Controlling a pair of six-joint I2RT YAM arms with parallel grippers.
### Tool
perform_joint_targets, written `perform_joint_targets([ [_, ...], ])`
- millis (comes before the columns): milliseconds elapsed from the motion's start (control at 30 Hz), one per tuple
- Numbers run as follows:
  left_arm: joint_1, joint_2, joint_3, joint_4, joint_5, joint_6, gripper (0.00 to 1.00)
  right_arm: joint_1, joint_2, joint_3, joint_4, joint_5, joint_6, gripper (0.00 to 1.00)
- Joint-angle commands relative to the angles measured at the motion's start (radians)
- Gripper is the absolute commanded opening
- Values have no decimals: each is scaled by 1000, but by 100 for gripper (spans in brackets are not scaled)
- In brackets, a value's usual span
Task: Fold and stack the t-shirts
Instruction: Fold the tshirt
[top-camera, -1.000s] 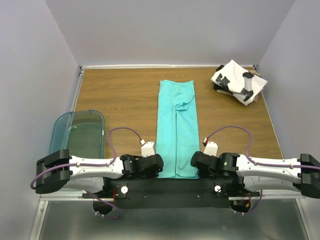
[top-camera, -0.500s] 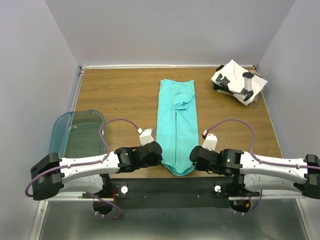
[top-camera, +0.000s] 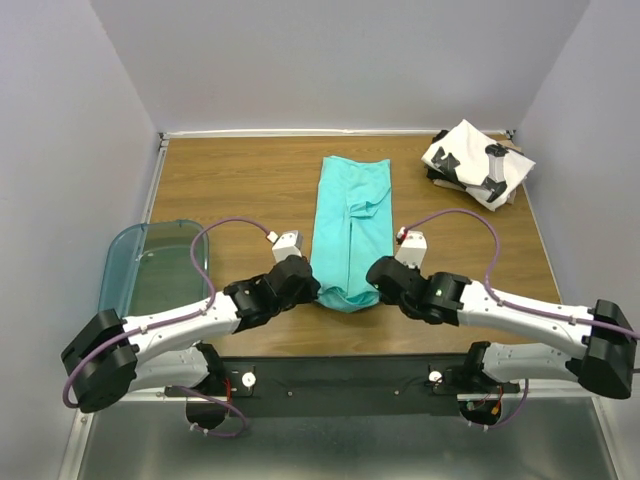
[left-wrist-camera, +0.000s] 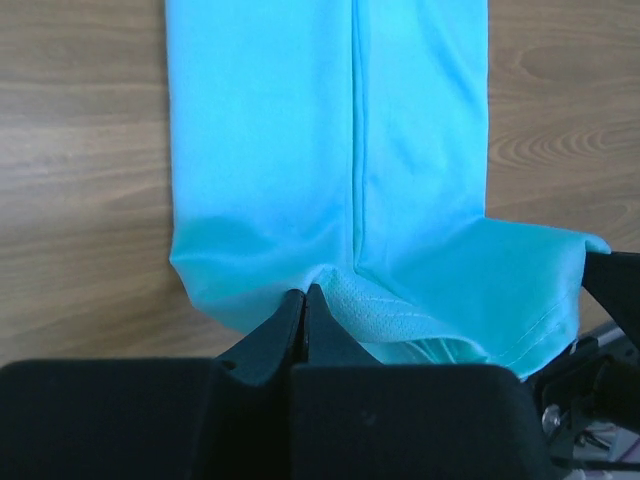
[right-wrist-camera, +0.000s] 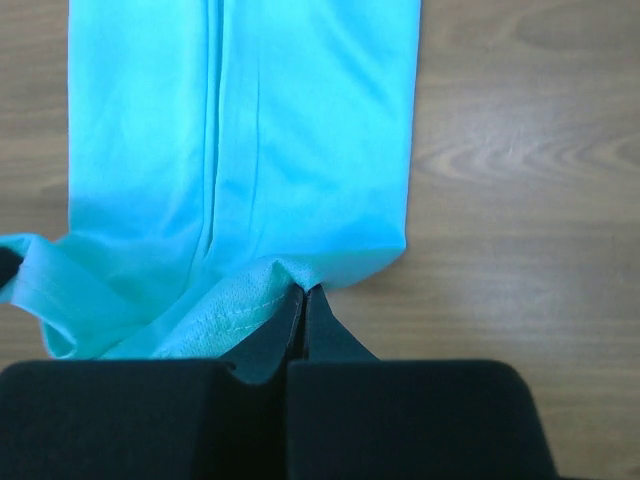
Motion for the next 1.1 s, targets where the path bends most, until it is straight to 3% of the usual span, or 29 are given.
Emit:
perform_joint_targets([
  [0, 87, 23, 38, 90, 9, 111, 0, -71, 86, 60, 139, 27, -160, 0],
  [433, 305, 295, 173, 341, 155, 337, 0, -326, 320, 154, 384, -103, -348, 0],
  [767, 427, 537, 380, 436, 308, 438, 0, -474, 436, 240, 439, -160, -414, 0],
  [1067, 486, 721, 473, 476, 370, 473, 0, -550, 574, 321, 475, -209, -469, 0],
])
